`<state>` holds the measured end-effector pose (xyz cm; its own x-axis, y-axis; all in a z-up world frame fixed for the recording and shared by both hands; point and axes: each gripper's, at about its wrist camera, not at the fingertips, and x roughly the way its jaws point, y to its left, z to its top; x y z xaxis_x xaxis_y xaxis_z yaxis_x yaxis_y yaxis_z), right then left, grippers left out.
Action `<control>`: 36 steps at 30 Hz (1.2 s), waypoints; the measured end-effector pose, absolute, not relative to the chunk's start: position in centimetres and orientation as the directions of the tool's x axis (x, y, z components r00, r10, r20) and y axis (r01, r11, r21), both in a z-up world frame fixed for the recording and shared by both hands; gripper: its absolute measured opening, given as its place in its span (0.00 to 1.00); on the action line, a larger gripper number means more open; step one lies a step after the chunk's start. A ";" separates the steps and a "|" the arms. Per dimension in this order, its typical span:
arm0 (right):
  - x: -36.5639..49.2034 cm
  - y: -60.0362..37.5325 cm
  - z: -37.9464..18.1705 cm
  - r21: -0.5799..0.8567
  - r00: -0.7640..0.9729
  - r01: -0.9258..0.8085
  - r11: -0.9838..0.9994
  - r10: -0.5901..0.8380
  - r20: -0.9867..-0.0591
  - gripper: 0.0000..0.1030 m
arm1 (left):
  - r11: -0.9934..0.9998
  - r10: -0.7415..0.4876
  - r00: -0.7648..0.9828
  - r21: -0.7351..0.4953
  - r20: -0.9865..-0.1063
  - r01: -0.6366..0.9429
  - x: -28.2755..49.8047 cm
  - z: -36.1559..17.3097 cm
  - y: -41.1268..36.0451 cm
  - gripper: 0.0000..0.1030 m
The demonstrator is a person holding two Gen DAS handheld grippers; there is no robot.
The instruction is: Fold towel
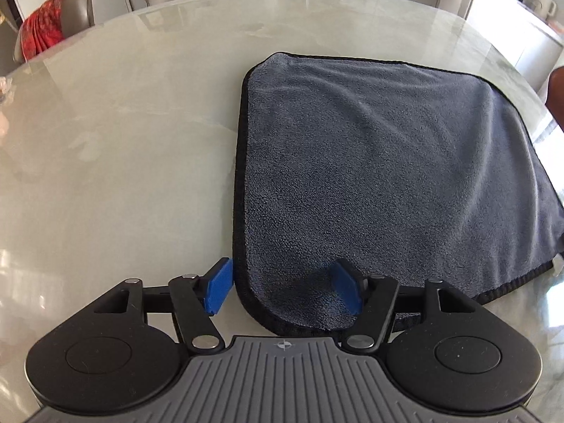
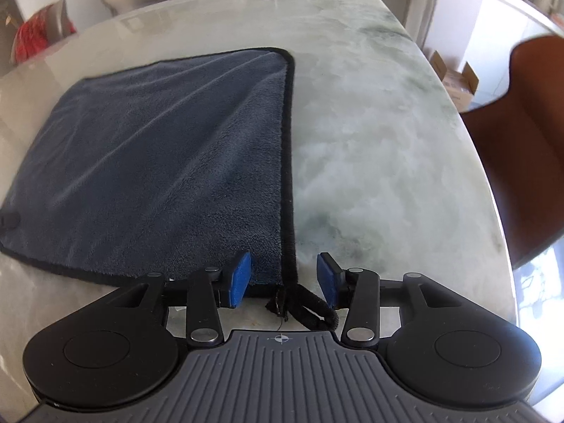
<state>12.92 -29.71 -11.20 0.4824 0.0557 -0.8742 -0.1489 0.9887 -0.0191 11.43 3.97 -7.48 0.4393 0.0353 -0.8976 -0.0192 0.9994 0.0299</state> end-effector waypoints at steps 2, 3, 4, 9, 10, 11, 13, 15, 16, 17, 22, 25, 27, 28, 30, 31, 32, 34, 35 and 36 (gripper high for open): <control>12.9 -29.5 -11.1 -0.018 0.479 -0.163 0.987 0.063 -0.875 0.32 | 0.999 0.042 0.431 0.033 -0.901 -0.028 11.6 -7.5 4.0 0.68; 12.9 -29.5 -11.1 -0.013 0.477 -0.168 0.986 0.070 -0.876 0.24 | 0.999 0.045 0.430 0.036 -0.902 -0.030 11.6 -7.6 3.9 0.68; 12.8 -29.4 -11.1 -0.015 0.477 -0.174 0.985 0.071 -0.876 0.20 | 0.999 0.053 0.430 0.046 -0.901 -0.028 11.5 -7.6 3.8 0.69; 12.4 -29.0 -10.9 -0.082 0.469 -0.207 0.975 0.026 -0.883 0.10 | 0.997 0.071 0.429 0.066 -0.900 -0.028 11.3 -7.5 3.6 0.69; 12.4 -29.2 -10.8 -0.085 0.463 -0.205 0.975 0.020 -0.886 0.09 | 0.997 0.072 0.426 0.065 -0.902 -0.031 11.3 -7.5 3.7 0.69; 12.3 -29.4 -10.8 -0.088 0.457 -0.202 0.975 0.014 -0.889 0.09 | 0.997 0.073 0.424 0.066 -0.903 -0.031 11.3 -7.5 3.7 0.69; 12.2 -29.7 -10.8 -0.090 0.453 -0.192 0.977 0.006 -0.892 0.09 | 0.997 0.073 0.425 0.067 -0.902 -0.029 11.1 -7.5 3.8 0.70; 12.1 -30.1 -10.8 -0.088 0.451 -0.181 0.979 0.003 -0.892 0.09 | 0.997 0.073 0.427 0.066 -0.902 -0.029 11.1 -7.6 4.0 0.73; 12.1 -30.2 -10.8 -0.083 0.450 -0.180 0.980 0.007 -0.893 0.09 | 0.997 0.072 0.427 0.065 -0.902 -0.033 11.2 -7.7 4.1 0.74; 12.1 -30.3 -10.8 -0.078 0.449 -0.179 0.981 0.011 -0.894 0.10 | 0.998 0.070 0.425 0.061 -0.902 -0.036 11.3 -7.7 4.2 0.74; 12.3 -30.4 -10.8 -0.072 0.443 -0.167 0.983 0.010 -0.896 0.21 | 0.998 0.063 0.417 0.058 -0.907 -0.025 11.2 -6.9 4.0 0.72; 12.5 -30.8 -10.7 -0.046 0.434 -0.127 0.991 0.014 -0.901 0.35 | 0.999 0.034 0.447 0.038 -0.894 0.000 10.8 -6.2 3.3 0.72; 12.7 -31.2 -10.6 -0.017 0.429 -0.089 0.996 0.023 -0.903 0.37 | 0.999 0.016 0.462 0.028 -0.887 0.018 10.9 -5.9 2.7 0.72; 12.8 -31.3 -10.5 -0.002 0.428 -0.080 0.997 0.033 -0.903 0.39 | 0.999 0.002 0.472 0.020 -0.882 0.032 10.9 -5.8 2.3 0.72; 12.9 -31.3 -10.3 0.027 0.429 -0.080 0.996 0.059 -0.901 0.44 | 0.998 -0.013 0.476 0.019 -0.879 0.063 11.0 -6.0 1.6 0.72; 13.0 -31.1 -10.3 0.034 0.430 -0.090 0.995 0.070 -0.900 0.47 | 0.997 -0.012 0.471 0.023 -0.882 0.069 11.0 -6.2 1.4 0.72; 13.0 -30.8 -10.3 0.030 0.428 -0.106 0.994 0.073 -0.901 0.49 | 0.997 -0.011 0.464 0.027 -0.886 0.075 11.0 -6.4 1.3 0.72; 13.1 -30.3 -10.7 0.002 0.419 -0.126 0.992 0.055 -0.906 0.53 | 0.996 -0.010 0.445 0.029 -0.895 0.079 11.0 -6.9 1.2 0.72; 13.1 -30.0 -10.9 -0.013 0.415 -0.135 0.991 0.044 -0.909 0.53 | 0.996 -0.006 0.434 0.031 -0.901 0.078 11.0 -7.1 1.2 0.72; 13.1 -29.8 -11.0 -0.022 0.416 -0.141 0.990 0.039 -0.909 0.53 | 0.997 -0.005 0.428 0.030 -0.904 0.076 10.9 -7.3 1.3 0.72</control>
